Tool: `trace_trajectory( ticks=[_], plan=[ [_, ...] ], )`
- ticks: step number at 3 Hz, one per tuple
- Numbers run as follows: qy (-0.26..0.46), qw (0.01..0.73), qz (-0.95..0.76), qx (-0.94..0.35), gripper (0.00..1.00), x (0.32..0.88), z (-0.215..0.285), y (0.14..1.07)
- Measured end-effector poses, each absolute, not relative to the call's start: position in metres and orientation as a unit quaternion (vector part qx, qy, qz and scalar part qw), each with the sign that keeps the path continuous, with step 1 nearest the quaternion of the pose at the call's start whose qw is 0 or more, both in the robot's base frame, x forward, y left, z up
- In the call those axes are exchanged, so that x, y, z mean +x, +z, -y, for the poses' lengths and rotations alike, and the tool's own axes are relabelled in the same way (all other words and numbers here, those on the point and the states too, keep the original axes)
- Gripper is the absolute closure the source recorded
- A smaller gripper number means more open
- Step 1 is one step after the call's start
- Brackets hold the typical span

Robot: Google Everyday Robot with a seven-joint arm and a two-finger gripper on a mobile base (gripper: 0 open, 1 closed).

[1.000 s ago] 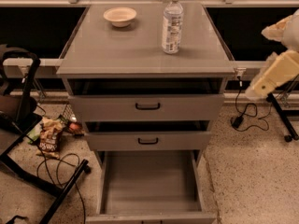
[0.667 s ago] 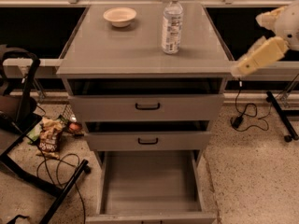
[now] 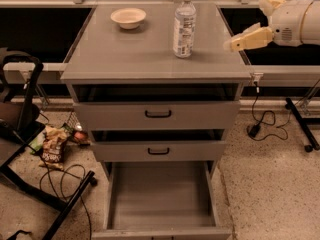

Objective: Place blue plastic bottle into bottom drawer

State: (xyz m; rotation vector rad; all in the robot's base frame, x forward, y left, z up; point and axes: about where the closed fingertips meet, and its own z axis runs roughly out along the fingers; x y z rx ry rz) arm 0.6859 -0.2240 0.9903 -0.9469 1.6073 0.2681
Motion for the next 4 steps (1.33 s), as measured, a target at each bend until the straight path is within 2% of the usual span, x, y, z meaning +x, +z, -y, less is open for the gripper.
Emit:
trace_trajectory(
  ticks=[2,4],
  plan=[
    [0.141,0.588,-0.688,-0.401,0.00,0.706,0.204,0.977],
    [0.222,0.607,-0.672,-0.361,0.00,0.761,0.141,0.935]
  ],
)
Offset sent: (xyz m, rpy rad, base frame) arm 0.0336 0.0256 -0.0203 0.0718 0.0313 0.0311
